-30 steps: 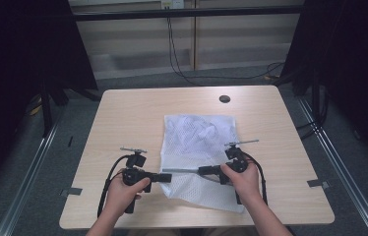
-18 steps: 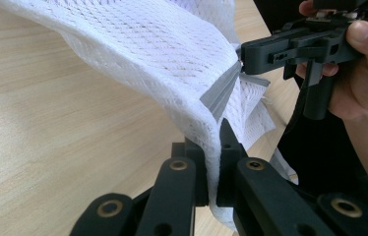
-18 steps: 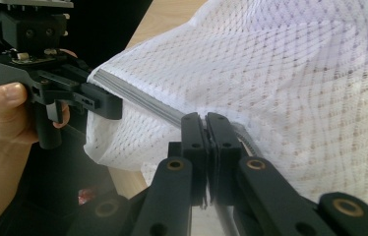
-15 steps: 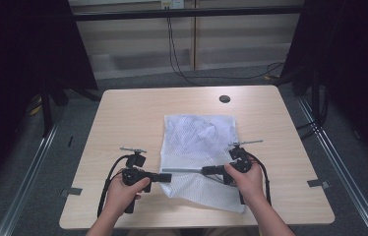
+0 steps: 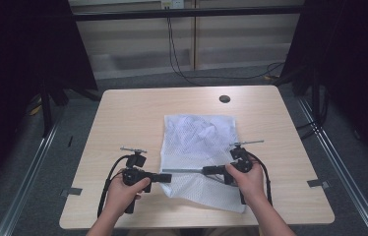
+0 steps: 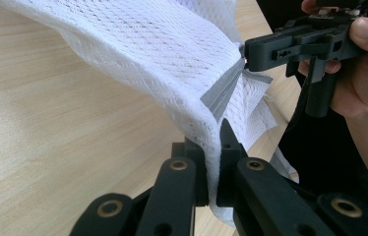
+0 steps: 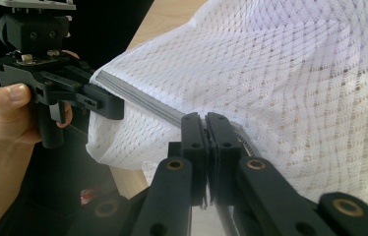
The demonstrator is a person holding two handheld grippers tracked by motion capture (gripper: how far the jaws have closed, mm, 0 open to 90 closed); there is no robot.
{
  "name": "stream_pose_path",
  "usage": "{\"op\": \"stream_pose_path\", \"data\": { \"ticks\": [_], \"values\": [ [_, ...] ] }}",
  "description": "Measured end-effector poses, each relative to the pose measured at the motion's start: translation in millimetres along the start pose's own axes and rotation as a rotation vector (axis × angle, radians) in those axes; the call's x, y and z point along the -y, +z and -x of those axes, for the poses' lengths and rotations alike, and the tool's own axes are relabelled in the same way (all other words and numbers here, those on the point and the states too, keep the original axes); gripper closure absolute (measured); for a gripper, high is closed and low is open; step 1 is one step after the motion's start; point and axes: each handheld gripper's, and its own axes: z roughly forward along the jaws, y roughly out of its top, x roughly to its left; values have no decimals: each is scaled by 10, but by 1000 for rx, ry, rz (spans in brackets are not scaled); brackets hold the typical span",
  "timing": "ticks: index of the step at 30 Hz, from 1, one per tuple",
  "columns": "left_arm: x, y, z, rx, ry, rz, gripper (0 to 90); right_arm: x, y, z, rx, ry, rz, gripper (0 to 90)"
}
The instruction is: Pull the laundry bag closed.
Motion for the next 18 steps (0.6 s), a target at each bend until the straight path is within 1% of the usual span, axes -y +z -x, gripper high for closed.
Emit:
{"op": "stream_pose_path", "data": {
  "ticks": [4,6,7,8,12,14,15,16,17,18],
  "values": [
    [-3,1,-3,4,1,-3,887,-3,-1,-2,4,0,-5,876],
    [1,12,7,9,-8,-3,887,-4,-8,4,2,-3,-6,876],
    [0,16,5,12,-4,-8,887,-4,-10,7,3,-6,-4,877],
    [-1,20,3,4,5,-8,887,-5,-13,10,5,-8,-5,876],
    [1,26,11,10,-7,-6,887,-9,-25,11,7,-6,-9,877],
    [-2,18,0,8,1,-8,888,-11,-28,9,13,-6,-10,877],
    [0,15,4,8,-10,-3,888,-11,-35,16,21,-11,-12,877],
    [-3,5,-7,5,-1,-4,888,-10,-42,23,21,-6,-9,877],
    [-3,7,-7,14,-7,-4,887,-10,-52,30,12,1,-8,877],
    [-1,13,1,18,-13,-5,888,-9,-57,37,11,-6,1,877]
  ]
}}
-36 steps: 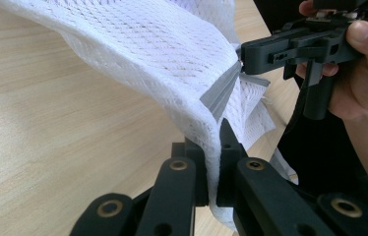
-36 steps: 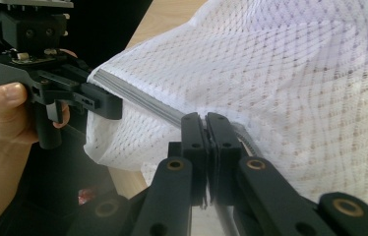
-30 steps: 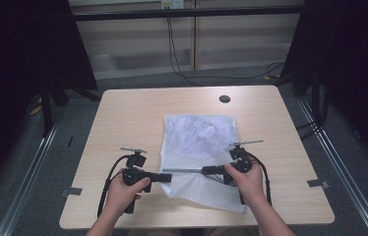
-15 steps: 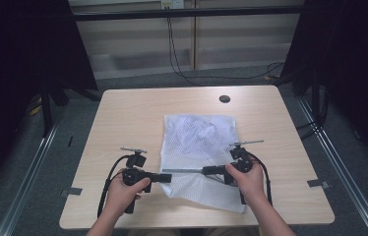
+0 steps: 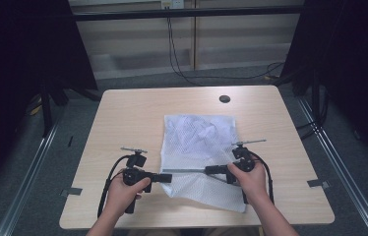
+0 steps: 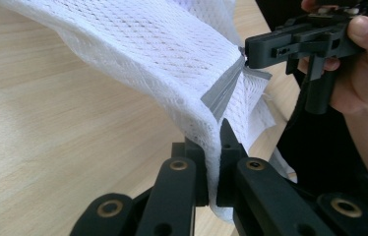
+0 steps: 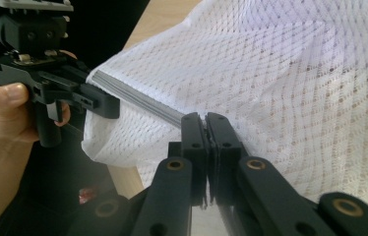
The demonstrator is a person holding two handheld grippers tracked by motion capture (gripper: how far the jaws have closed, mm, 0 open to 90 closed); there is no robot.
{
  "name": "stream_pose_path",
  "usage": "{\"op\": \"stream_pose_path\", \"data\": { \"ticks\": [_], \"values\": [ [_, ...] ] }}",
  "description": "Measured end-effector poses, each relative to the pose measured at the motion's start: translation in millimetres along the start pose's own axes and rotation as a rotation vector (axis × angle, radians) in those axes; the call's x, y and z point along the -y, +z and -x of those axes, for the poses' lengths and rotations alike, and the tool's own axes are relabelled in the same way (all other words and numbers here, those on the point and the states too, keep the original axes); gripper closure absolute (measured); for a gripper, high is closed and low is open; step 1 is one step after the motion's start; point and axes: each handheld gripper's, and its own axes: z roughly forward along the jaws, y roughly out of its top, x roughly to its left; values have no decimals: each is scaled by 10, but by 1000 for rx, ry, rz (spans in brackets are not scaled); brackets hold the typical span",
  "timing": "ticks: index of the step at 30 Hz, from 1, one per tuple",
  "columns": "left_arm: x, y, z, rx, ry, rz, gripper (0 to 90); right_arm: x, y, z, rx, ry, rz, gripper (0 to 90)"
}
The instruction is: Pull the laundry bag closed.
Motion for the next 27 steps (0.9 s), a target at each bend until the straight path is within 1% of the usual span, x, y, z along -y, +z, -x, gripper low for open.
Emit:
{"op": "stream_pose_path", "data": {
  "ticks": [2,5,7,8,11,12,13,15,17,19,21,22,23,24,25,27],
  "values": [
    [0,7,-2,-5,6,-1,887,-3,-4,-11,10,-4,-8,877],
    [-1,5,0,-6,15,-2,888,-2,-11,-6,5,6,-9,877],
    [2,11,6,0,3,-3,887,-2,-12,-1,3,7,-9,877],
    [0,9,3,-2,9,-3,887,-2,-12,2,5,4,-6,877],
    [2,10,7,1,4,-2,888,-2,-16,1,4,8,-8,877],
    [1,3,3,-3,7,-2,888,-1,-16,4,2,6,-8,877],
    [2,3,7,-1,-1,0,888,0,-19,6,14,3,-10,877],
    [0,-9,-4,-5,8,1,888,6,-34,20,12,7,-7,877],
    [3,-1,5,3,-4,0,888,12,-44,30,13,14,-2,877],
    [-1,1,-1,-3,10,-1,887,14,-52,30,18,11,-3,877],
    [-1,-1,4,-6,7,3,888,15,-54,35,17,10,1,877],
    [-3,-14,-1,-14,8,1,887,17,-57,38,20,9,0,877],
    [-2,-23,-5,-9,2,3,888,21,-69,45,36,6,-4,877],
    [-2,-41,-18,-3,-4,7,888,25,-79,57,40,4,-5,877],
    [2,-46,-19,7,-18,8,888,37,-105,86,32,17,4,877],
    [5,-36,-25,-3,3,0,888,51,-142,111,19,26,14,877]
  ]
}}
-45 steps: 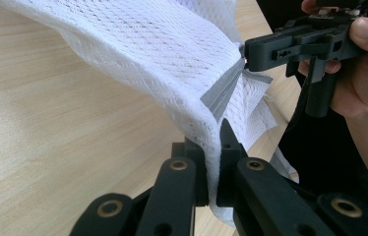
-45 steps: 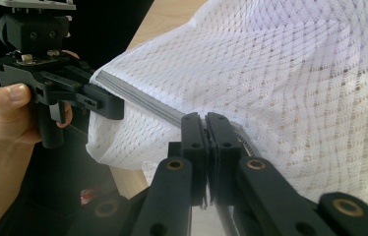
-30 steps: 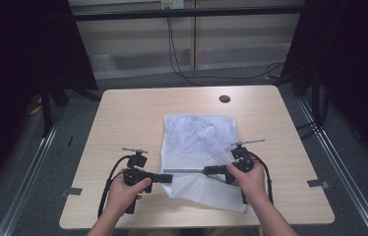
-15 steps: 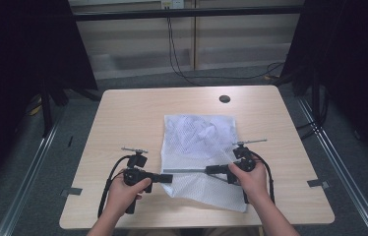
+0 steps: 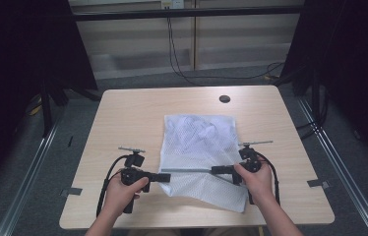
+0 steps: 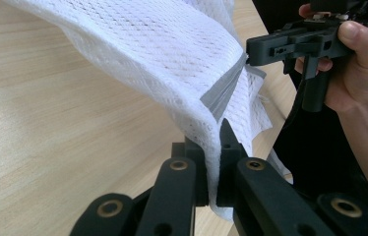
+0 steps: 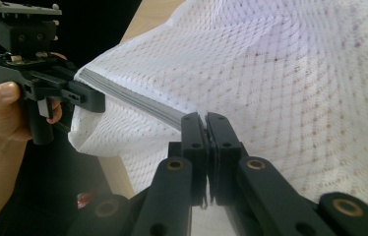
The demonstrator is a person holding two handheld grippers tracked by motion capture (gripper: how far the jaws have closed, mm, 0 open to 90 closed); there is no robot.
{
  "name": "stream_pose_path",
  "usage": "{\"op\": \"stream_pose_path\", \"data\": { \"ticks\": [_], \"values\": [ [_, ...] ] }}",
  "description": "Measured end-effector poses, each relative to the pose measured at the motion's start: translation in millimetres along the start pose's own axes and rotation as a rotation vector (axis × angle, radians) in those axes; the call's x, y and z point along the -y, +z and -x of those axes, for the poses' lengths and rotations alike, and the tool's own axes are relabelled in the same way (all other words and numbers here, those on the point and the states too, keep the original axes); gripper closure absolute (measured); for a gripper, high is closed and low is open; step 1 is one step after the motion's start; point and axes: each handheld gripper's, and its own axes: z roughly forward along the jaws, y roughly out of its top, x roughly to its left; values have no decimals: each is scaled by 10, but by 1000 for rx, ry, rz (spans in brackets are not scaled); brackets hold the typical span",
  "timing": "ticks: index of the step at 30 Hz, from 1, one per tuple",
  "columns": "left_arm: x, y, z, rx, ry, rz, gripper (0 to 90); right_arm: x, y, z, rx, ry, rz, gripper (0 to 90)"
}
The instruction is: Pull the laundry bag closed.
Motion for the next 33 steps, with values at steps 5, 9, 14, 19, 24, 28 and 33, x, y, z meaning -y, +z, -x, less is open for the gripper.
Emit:
{"op": "stream_pose_path", "data": {
  "ticks": [5,9,14,19,24,28,33],
  "values": [
    [-7,13,13,0,4,-2,887,-1,-24,1,8,-4,1,877],
    [-6,20,13,1,1,-2,887,0,-32,-1,8,-1,-3,877],
    [-4,4,1,-3,5,0,888,5,-65,27,11,-1,6,877],
    [-3,20,9,-1,-4,1,887,8,-87,36,21,-1,9,877],
    [-4,21,8,1,-6,0,887,11,-103,39,11,4,2,877],
    [-3,8,-4,2,-8,-1,888,26,-148,75,25,9,5,877],
    [-2,12,1,-2,-2,-2,888,36,-168,100,26,7,13,877]
  ]
}}
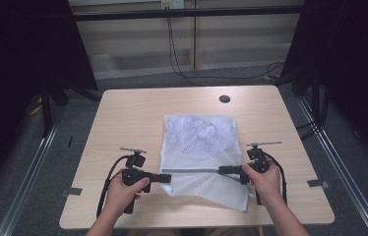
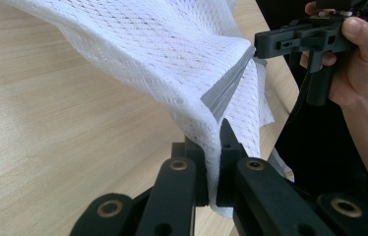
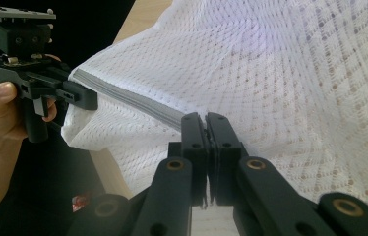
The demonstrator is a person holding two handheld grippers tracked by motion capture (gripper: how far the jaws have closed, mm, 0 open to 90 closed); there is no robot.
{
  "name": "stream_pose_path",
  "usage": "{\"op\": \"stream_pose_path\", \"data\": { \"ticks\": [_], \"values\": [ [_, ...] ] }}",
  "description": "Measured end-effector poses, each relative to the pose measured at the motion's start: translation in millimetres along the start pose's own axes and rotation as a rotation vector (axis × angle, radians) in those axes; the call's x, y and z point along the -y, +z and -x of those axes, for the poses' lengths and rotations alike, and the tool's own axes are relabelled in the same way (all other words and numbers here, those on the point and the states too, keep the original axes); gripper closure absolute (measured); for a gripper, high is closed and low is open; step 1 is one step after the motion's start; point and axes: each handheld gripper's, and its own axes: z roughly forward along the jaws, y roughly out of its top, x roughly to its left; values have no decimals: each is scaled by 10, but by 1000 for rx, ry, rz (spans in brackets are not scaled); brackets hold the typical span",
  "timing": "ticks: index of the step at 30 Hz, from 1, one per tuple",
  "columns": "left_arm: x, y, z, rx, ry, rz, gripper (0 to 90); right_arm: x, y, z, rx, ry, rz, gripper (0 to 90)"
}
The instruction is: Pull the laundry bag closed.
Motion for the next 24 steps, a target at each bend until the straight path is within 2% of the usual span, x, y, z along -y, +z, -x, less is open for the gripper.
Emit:
{"op": "stream_pose_path", "data": {
  "ticks": [24],
  "values": [
    [0,18,15,8,-4,-3,887,23,-118,59,7,9,7,877]
  ]
}}
